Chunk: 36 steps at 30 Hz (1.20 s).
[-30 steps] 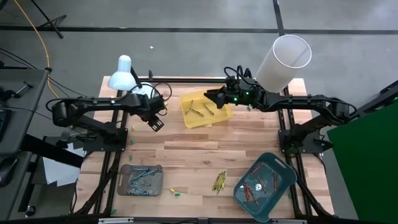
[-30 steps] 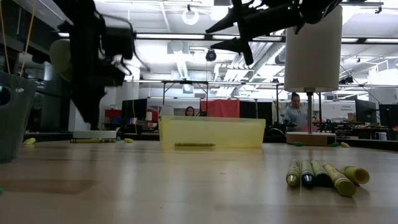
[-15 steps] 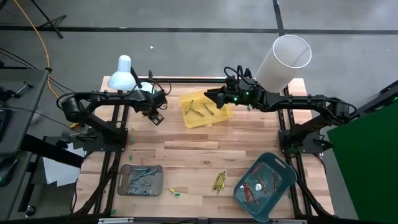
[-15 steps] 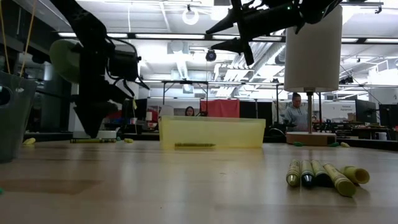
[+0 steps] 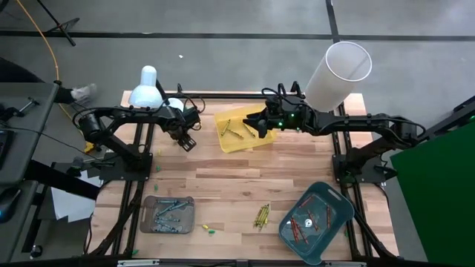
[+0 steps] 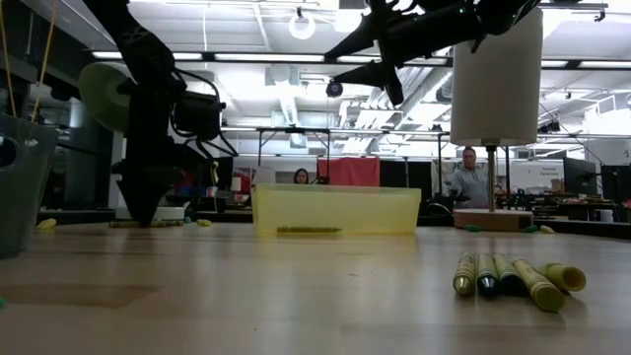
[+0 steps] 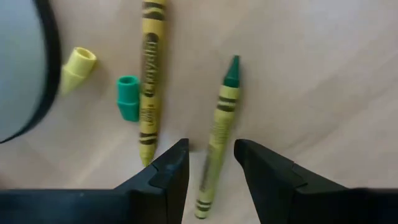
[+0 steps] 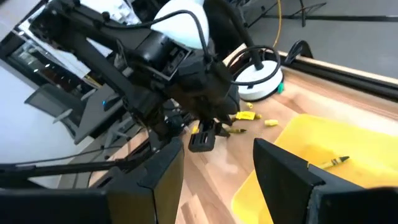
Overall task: Sort crayons
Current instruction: Put the green crayon into the yellow bin
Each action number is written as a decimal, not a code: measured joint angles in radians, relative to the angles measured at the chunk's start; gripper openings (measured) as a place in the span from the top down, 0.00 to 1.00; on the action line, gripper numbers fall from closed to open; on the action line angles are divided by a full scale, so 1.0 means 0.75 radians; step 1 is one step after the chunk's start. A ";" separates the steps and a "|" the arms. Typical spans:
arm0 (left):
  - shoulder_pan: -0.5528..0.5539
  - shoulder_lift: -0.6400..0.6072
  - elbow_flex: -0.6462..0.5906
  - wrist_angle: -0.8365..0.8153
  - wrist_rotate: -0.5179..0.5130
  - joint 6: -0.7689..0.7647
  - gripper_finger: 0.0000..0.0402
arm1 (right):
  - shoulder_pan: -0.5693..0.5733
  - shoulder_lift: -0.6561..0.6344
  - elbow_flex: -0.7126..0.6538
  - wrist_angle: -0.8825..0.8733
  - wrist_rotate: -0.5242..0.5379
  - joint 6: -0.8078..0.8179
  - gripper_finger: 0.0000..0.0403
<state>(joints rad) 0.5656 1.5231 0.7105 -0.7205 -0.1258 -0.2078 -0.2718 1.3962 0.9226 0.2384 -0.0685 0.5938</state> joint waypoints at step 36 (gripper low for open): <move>-0.166 -0.775 0.118 1.061 0.575 -0.013 1.00 | 0.027 -0.086 0.000 0.394 -0.232 0.025 0.54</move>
<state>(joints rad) 0.4408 0.9417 0.7990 0.0754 0.3058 -0.2175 -0.2514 1.3319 0.9226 0.5339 -0.2426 0.6129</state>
